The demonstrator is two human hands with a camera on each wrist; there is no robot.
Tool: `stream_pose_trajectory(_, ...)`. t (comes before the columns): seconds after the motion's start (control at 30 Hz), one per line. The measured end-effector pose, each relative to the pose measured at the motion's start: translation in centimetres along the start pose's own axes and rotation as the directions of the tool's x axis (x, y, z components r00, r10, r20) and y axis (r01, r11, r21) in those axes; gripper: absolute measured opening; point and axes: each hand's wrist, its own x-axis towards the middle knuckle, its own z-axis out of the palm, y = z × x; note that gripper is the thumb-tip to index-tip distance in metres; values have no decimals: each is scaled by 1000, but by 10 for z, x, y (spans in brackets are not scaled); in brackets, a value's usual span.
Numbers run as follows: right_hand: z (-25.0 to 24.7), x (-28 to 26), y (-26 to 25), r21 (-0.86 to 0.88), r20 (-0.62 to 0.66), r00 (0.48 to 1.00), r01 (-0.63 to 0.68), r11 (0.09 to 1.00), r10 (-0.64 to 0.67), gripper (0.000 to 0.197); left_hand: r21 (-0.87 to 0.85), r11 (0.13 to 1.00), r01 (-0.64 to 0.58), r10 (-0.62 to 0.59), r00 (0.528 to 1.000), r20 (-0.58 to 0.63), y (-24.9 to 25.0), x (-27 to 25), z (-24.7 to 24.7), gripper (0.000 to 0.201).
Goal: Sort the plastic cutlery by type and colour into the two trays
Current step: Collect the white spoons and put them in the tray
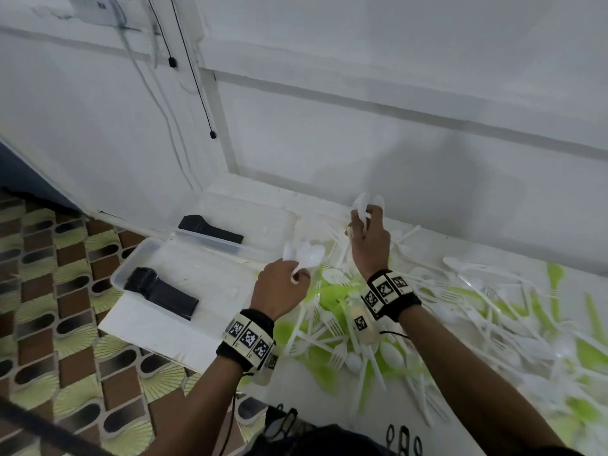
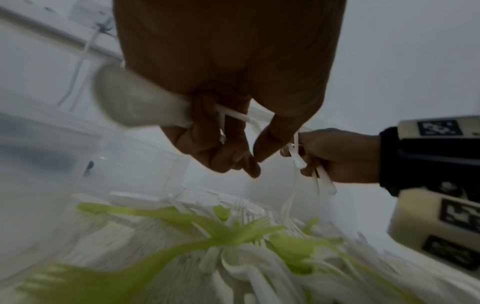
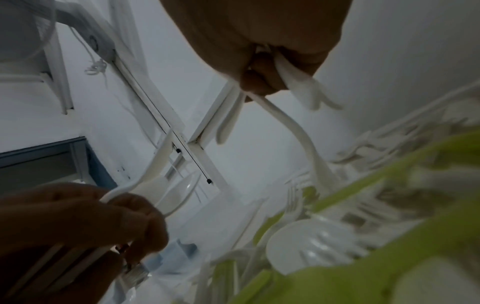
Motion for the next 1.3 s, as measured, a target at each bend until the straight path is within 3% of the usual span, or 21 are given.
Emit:
stream_pose_trajectory(0.07,-9,2,5,-30,27,999,36,999,-35,27,119,993,15,-15,1000,1,2,-8,2,41)
stream_pose_trajectory(0.13,-15,1,12,-22,70,995,70,997,-68,25,253,966,49,-76,992,97,0,-14,5,39)
stream_pose_trajectory(0.27,-18,-12,19,14,173,985,-1,1000,-1,14,394,916,81,-191,950,248,-14,-26,14,44)
stream_pose_trajectory(0.37,-13,-27,24,0,196,981,-8,1000,8,18,439,894,91,-213,948,236,-22,-34,19,35)
stream_pose_trajectory(0.47,-12,-36,16,119,133,991,-44,992,28,23,458,884,96,-208,958,199,-27,-35,13,30)
stream_pose_trajectory(0.63,-19,-39,-12,450,216,962,-251,857,169,31,332,929,162,-217,967,133,-34,-29,1,29)
stream_pose_trajectory(0.77,-22,-41,-19,484,242,956,-267,833,166,32,272,957,100,-109,994,16,-31,-30,3,47)
stream_pose_trajectory(0.87,-27,-43,-19,482,278,953,-246,841,120,34,160,987,10,-5,1000,-30,-28,-26,7,36)
stream_pose_trajectory(1.0,-32,-44,-14,459,362,926,-276,845,106,34,-60,997,-44,45,999,21,-19,-19,12,34)
stream_pose_trajectory(1.13,-38,-44,-13,399,424,901,-279,874,94,23,-399,911,102,-45,988,148,-2,-10,12,31)
stream_pose_trajectory(1.3,-48,-49,-18,440,485,870,-332,834,91,23,-514,842,161,-51,974,222,10,5,16,36)
